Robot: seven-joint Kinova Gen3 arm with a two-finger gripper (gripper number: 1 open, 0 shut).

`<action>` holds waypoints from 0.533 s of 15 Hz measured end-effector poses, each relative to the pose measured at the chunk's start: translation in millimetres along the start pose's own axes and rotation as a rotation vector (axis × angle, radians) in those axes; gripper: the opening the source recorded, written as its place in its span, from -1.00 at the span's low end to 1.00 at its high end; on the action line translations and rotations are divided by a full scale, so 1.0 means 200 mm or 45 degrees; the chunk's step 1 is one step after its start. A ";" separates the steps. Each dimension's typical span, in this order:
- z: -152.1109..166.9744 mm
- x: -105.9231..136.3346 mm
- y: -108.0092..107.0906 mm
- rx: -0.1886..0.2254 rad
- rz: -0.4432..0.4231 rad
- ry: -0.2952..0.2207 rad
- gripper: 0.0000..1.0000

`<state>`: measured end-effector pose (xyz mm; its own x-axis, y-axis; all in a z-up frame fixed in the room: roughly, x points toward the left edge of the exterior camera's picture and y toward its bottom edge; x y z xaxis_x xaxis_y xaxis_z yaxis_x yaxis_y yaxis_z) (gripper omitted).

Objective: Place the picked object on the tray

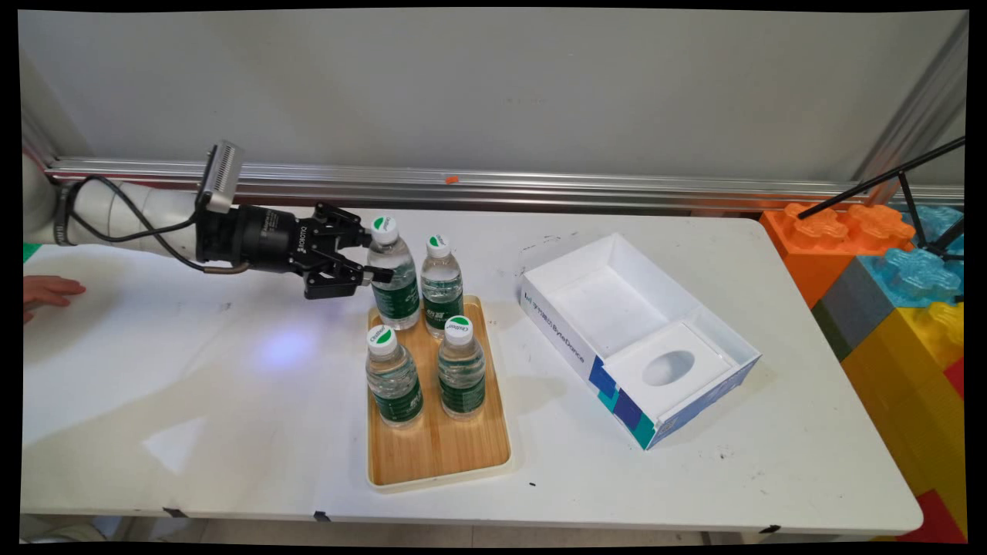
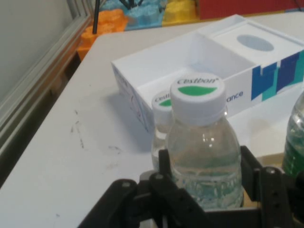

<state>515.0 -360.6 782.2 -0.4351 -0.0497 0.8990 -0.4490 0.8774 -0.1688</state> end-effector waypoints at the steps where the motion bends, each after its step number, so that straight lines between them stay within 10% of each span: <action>1: 0.00 0.00 0.00 0.001 -0.001 -0.004 -1.00; 8: 0.03 -0.05 -0.03 0.007 -0.015 -0.035 -1.00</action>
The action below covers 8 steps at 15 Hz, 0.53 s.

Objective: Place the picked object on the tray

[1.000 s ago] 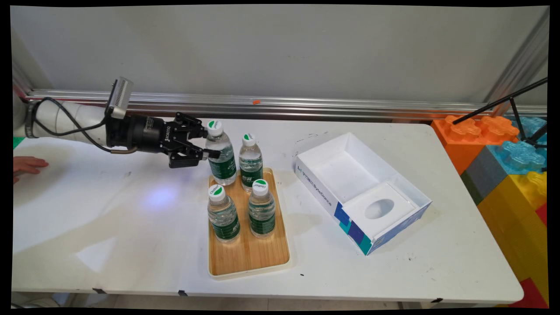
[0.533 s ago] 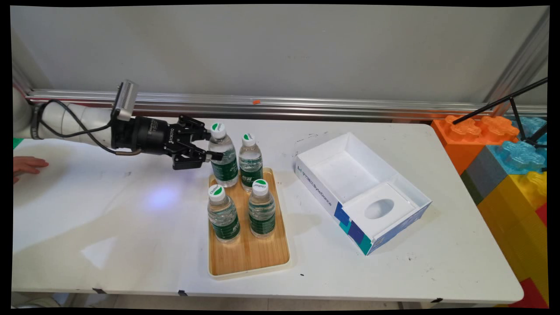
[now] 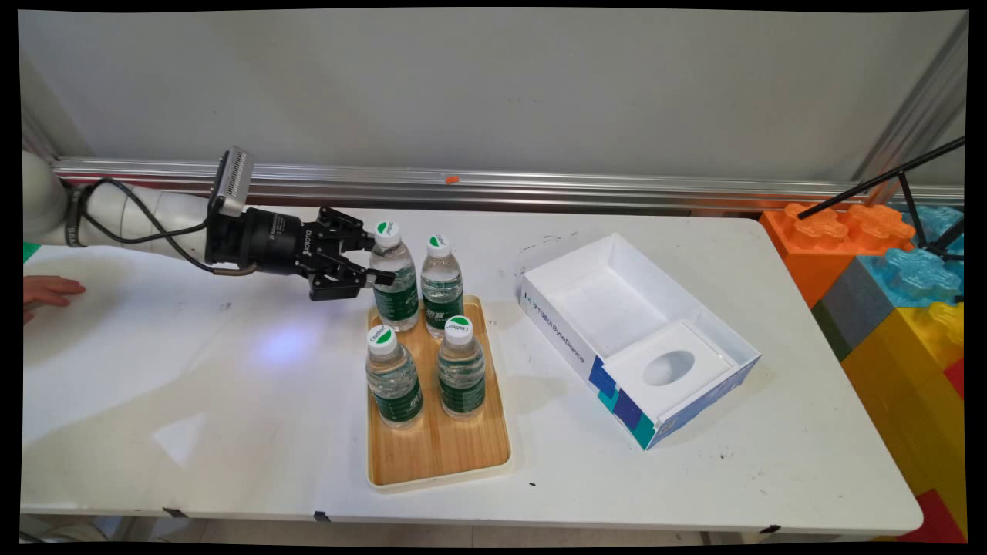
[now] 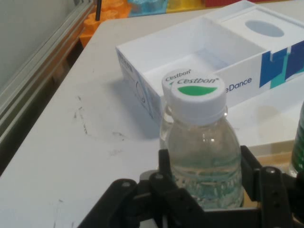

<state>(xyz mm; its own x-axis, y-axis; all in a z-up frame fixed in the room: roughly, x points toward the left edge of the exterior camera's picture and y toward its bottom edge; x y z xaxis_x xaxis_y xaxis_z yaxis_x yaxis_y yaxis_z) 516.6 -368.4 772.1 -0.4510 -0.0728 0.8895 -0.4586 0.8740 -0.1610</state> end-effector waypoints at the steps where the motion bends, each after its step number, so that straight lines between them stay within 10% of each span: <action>1: 0.00 0.00 0.00 0.000 -0.003 -0.004 -1.00; 8: 0.03 -0.04 -0.01 -0.001 -0.019 -0.034 -1.00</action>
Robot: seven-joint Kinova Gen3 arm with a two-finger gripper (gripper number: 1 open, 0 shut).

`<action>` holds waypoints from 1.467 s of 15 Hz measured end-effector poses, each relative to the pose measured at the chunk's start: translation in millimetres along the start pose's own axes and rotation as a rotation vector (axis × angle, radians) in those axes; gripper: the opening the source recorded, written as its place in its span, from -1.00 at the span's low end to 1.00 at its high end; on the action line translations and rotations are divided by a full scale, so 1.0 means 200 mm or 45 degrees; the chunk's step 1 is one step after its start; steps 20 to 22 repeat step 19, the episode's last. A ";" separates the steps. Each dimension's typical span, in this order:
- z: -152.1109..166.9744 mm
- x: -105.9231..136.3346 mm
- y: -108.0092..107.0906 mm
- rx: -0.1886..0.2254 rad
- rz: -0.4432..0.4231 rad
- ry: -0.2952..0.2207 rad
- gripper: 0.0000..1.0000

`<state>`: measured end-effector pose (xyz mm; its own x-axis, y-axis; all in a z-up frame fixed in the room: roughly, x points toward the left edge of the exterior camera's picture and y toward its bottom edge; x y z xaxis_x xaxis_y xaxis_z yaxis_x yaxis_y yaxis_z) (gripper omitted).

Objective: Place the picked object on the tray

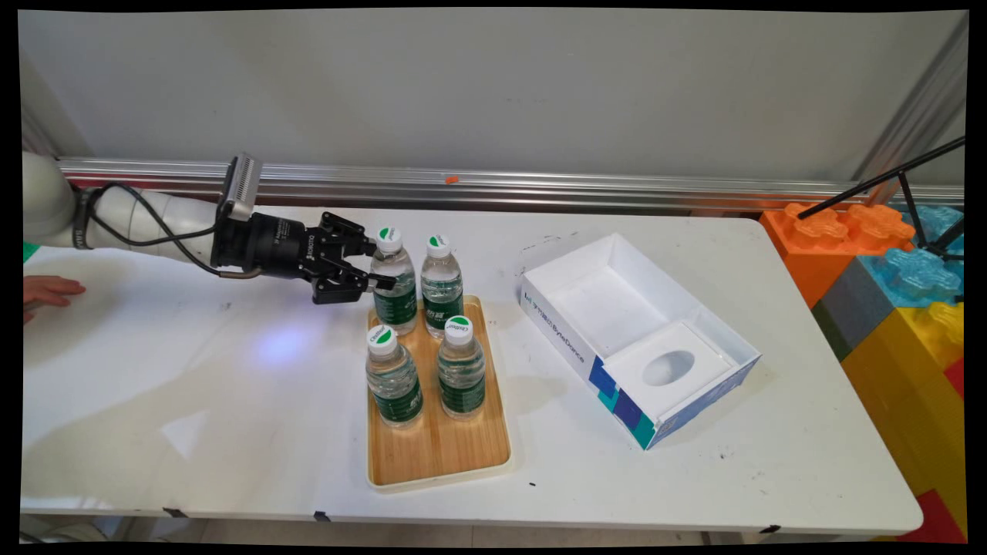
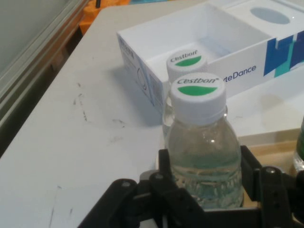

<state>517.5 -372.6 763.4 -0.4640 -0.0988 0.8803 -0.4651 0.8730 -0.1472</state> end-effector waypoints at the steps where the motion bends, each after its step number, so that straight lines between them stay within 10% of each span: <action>1: 0.00 -0.01 0.00 0.000 -0.002 -0.005 -1.00; 15: 0.01 -0.06 -0.01 -0.010 -0.016 -0.054 -1.00; 16: 0.00 -0.07 -0.01 -0.015 -0.013 -0.058 1.00; 22: 0.00 -0.07 0.00 -0.026 -0.006 -0.067 1.00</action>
